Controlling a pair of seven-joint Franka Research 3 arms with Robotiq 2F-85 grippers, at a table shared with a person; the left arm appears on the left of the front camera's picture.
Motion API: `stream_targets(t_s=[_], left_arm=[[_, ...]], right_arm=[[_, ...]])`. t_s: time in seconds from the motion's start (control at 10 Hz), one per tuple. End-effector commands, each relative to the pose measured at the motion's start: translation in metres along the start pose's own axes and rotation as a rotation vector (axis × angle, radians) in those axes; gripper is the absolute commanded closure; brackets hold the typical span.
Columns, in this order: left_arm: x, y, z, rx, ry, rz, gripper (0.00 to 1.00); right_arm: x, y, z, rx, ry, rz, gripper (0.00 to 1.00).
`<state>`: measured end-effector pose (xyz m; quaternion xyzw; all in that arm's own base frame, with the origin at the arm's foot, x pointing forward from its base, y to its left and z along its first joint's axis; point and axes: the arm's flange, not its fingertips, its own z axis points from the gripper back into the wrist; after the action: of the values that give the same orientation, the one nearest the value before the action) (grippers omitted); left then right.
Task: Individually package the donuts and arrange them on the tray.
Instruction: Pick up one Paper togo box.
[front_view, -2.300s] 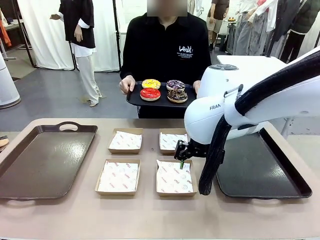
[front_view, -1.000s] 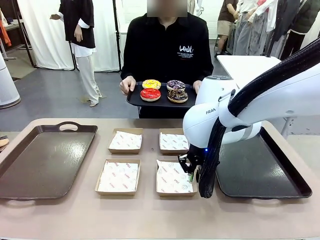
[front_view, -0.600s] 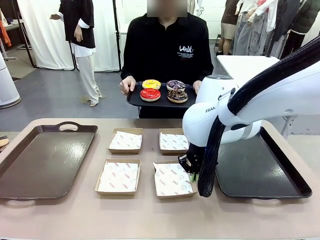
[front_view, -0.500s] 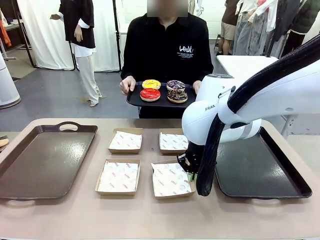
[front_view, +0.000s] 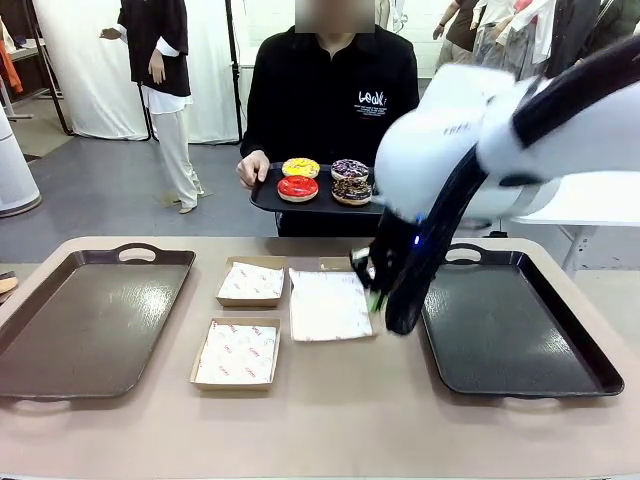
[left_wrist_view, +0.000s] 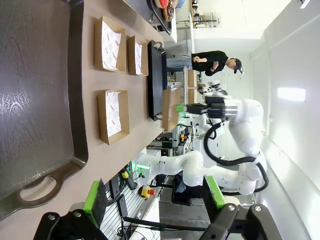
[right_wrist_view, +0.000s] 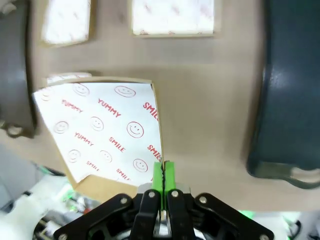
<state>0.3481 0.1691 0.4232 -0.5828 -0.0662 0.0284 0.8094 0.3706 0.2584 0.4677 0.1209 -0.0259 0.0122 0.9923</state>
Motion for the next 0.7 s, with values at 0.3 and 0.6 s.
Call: stream_targets(t_s=[0.3, 0.6], left_arm=[[-0.001, -0.001, 0.001, -0.003, -0.006, 0.003, 0.0], [-0.001, -0.001, 0.001, -0.003, -0.006, 0.003, 0.0]], right_arm=[[0.097, 0.021, 0.074, -0.21, 0.072, -0.087, 1.0], [0.15, 0.018, 0.075, -0.206, 0.14, -0.135, 1.0]])
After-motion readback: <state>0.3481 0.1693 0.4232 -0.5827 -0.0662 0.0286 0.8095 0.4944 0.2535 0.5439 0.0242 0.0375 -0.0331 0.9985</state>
